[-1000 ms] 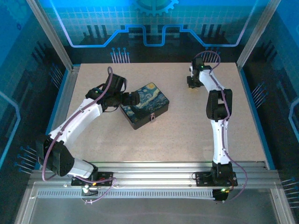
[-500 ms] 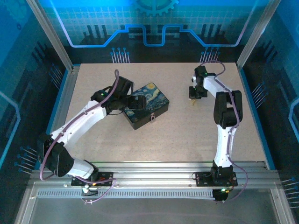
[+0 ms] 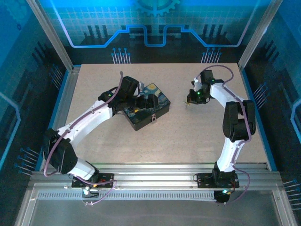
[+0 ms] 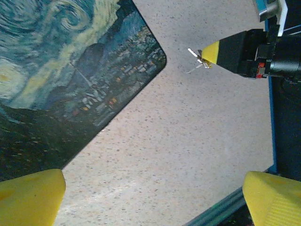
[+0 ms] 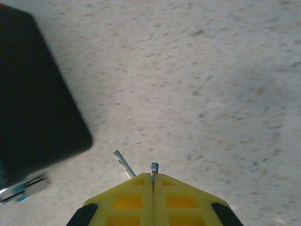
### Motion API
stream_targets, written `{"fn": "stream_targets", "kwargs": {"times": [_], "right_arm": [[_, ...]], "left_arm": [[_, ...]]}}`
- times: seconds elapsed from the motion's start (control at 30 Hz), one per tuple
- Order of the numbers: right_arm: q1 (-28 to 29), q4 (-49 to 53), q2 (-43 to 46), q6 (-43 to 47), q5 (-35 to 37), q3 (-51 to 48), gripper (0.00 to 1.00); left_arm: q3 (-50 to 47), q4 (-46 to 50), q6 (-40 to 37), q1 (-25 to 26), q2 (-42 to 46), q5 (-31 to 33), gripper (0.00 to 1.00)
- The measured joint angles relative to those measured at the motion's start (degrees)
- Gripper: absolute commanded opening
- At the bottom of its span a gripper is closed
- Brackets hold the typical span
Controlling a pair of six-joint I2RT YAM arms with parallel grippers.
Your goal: Unlock a padlock with a key
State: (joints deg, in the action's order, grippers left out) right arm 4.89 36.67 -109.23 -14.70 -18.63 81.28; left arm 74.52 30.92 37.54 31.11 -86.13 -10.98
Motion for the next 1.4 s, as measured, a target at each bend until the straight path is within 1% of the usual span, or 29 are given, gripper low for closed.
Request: {"fn": "stream_targets", "kwargs": {"times": [0.07, 0.17, 0.3, 0.43, 0.63, 0.8, 0.87, 0.97, 1.07, 1.13, 1.2, 1.4], "right_arm": [[0.7, -0.2, 0.9, -0.1, -1.6, -0.6, 0.00], [2.0, -0.5, 1.5, 0.3, -2.1, -2.1, 0.00], [2.9, -2.1, 2.9, 0.3, -4.1, -8.5, 0.00], [3.0, -3.0, 4.3, -0.6, -7.0, -12.9, 0.00], [4.1, -4.8, 9.7, -0.9, -11.1, -13.0, 0.00], [7.3, -5.3, 13.3, -0.9, -14.0, -12.1, 0.01], [8.7, -5.3, 14.1, -0.9, -15.0, -11.7, 0.01], [10.9, -5.5, 15.4, -0.9, -16.4, -11.2, 0.01], [12.3, -5.9, 16.7, -1.0, -17.6, -10.9, 0.01], [12.8, -6.2, 17.4, -1.2, -18.5, -10.8, 0.01], [13.0, -6.8, 18.0, -1.5, -19.6, -10.8, 0.01], [13.2, -7.6, 18.4, -2.1, -21.2, -10.6, 0.01]], "left_arm": [[0.0, -0.6, 1.1, 0.3, -0.5, -0.4, 0.98], [0.0, -0.6, 1.6, 0.3, -0.5, -0.2, 0.98], [0.0, -0.4, 1.6, 0.3, -0.5, 0.2, 0.98], [0.0, -0.9, 2.6, 0.4, -1.5, -1.4, 0.94], [0.0, -2.9, 5.9, 1.9, -6.0, -4.6, 0.91], [0.0, -5.7, 9.3, 2.5, -7.0, -6.3, 0.88], [0.0, -7.4, 10.4, 2.5, -7.0, -6.8, 0.85], [0.0, -9.9, 11.3, 2.5, -7.0, -7.3, 0.78], [0.0, -11.0, 11.7, 2.5, -7.0, -7.9, 0.75], [-0.1, -11.5, 11.8, 2.5, -7.0, -8.0, 0.72], [-0.6, -12.4, 12.1, 2.2, -6.8, -8.0, 0.67], [-4.3, -13.7, 12.1, 0.4, -4.7, -8.7, 0.59]]}}
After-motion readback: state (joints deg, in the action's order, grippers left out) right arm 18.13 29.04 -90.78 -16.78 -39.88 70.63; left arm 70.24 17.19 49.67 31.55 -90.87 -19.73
